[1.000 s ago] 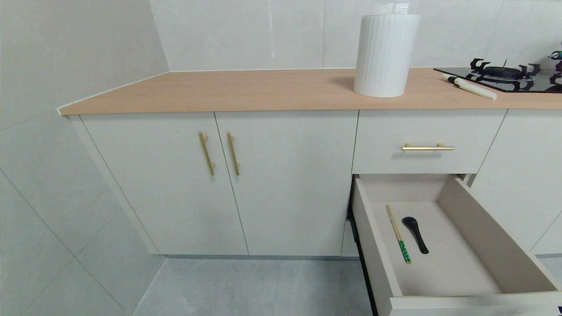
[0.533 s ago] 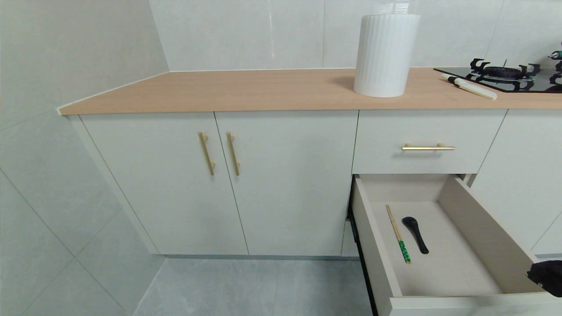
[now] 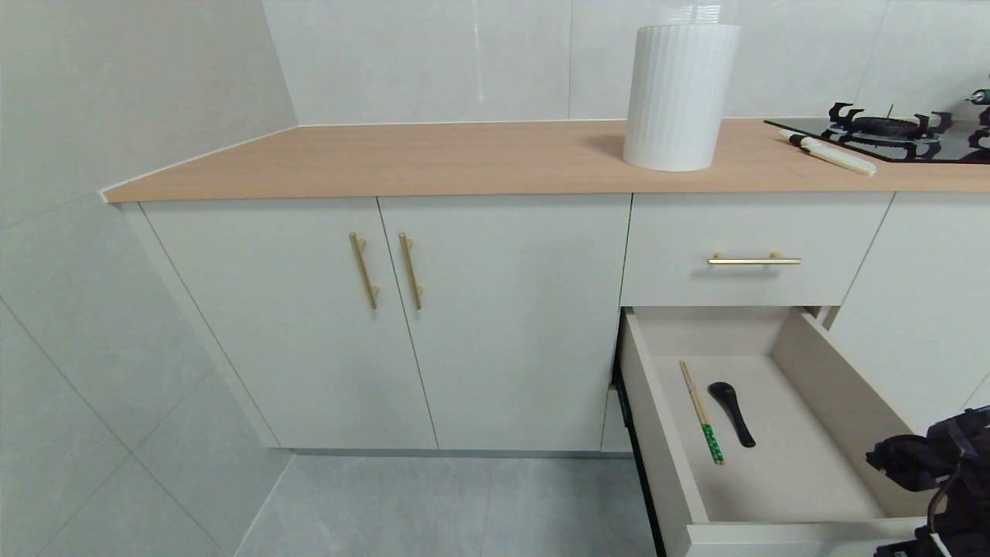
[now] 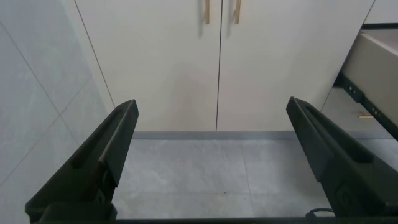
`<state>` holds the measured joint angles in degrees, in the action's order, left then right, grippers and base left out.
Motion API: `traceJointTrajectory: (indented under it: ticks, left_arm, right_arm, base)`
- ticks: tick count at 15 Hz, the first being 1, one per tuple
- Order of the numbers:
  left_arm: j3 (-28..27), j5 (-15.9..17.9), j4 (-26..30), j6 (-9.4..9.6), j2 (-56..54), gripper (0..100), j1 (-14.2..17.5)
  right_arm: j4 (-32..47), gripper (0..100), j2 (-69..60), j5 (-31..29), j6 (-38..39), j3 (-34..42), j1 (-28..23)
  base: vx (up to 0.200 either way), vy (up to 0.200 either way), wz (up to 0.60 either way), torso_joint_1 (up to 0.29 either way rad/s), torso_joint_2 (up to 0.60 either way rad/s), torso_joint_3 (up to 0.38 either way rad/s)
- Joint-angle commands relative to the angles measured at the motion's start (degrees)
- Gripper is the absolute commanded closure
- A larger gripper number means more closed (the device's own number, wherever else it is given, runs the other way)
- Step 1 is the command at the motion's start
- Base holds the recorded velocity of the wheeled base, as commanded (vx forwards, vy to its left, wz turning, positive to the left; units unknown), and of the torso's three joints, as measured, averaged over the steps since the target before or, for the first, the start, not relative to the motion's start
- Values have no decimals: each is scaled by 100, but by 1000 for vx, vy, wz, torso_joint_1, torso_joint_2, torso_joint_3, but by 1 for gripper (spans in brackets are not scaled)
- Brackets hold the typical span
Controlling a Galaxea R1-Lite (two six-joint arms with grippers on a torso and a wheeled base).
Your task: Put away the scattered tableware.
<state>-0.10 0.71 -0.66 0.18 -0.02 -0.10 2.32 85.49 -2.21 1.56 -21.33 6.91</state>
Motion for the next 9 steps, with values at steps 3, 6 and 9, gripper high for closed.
traceJointTrajectory:
  ticks: [3, 6, 9]
  left_arm:
    - [1, 0, -4, -1, 2, 0, 1]
    - [1, 0, -4, -1, 2, 0, 1]
    - [1, 0, -4, -1, 2, 0, 1]
  right_arm:
    - [-478, 0, 565, -8, -15, -125, 3]
    - [-478, 0, 837, -25, -15, -451, 3]
    - [-487, 0, 1277, -25, -15, -793, 3]
  base:
    - [0, 0, 0, 0, 0, 0]
    - [0, 0, 0, 0, 0, 0]
    - [0, 0, 0, 0, 0, 0]
